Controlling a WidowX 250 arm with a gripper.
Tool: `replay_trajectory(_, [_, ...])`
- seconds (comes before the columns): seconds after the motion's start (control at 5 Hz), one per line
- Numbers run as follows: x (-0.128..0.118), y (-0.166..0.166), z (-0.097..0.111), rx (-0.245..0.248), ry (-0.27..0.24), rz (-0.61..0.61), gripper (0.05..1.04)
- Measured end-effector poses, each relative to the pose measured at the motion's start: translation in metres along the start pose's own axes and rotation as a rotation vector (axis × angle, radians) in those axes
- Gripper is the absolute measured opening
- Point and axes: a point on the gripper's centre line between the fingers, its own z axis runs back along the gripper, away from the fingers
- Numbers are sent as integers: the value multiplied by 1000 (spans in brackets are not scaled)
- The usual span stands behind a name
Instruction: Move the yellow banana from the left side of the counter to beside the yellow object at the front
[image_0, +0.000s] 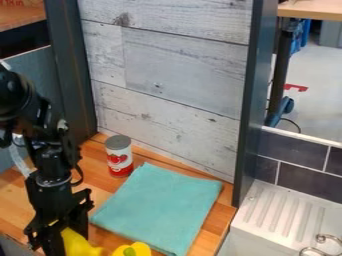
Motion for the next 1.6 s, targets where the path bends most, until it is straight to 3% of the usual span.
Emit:
replay_trajectory(0.4, [-3, 1, -1, 1, 16, 20, 652])
replay_trajectory(0.6, [-2, 0, 5, 23, 27, -16, 942])
replay_trajectory(0.8, [1, -8, 23, -3, 13, -25, 1011])
replay_trajectory(1.0, [2, -11, 44, -43, -5, -4, 1005])
replay_trajectory(1.2, [2, -7, 57, 36, -38, -53, 1004])
replay_trajectory(1.4, [-1, -7, 85, 131, -116, -309, 1004])
replay_trajectory(1.6, [4, -15, 119, 200, -108, -558, 1004])
